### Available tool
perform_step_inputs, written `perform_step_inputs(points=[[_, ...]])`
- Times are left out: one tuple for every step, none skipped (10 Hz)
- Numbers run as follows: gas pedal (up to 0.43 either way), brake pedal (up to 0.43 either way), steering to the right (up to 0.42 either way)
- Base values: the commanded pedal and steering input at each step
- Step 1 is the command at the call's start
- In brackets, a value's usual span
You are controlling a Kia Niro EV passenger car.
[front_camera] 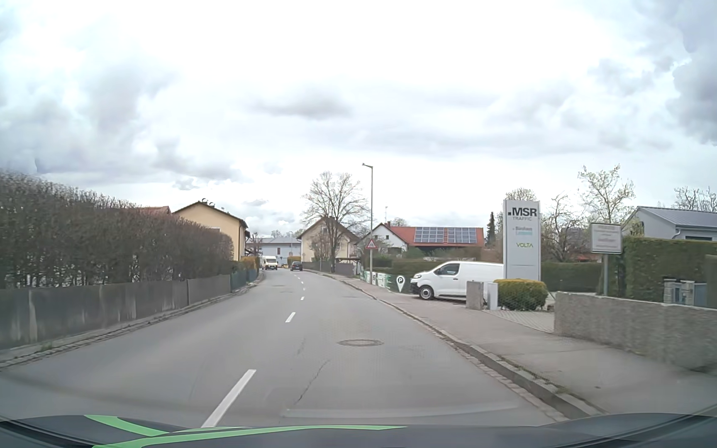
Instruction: Follow the waypoints while adhering to traffic rules and regulations
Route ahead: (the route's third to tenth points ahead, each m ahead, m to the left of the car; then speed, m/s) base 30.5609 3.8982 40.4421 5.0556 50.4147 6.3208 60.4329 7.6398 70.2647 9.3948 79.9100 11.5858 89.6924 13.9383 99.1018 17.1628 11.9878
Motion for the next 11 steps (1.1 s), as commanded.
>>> perform_step_inputs(points=[[0.079, 0.000, -0.020], [0.079, 0.000, -0.021], [0.079, 0.000, -0.020], [0.079, 0.000, -0.017], [0.079, 0.000, -0.017], [0.079, 0.000, -0.017], [0.079, 0.000, -0.016], [0.079, 0.000, -0.016], [0.079, 0.000, -0.017], [0.079, 0.000, -0.015], [0.079, 0.000, -0.014]])
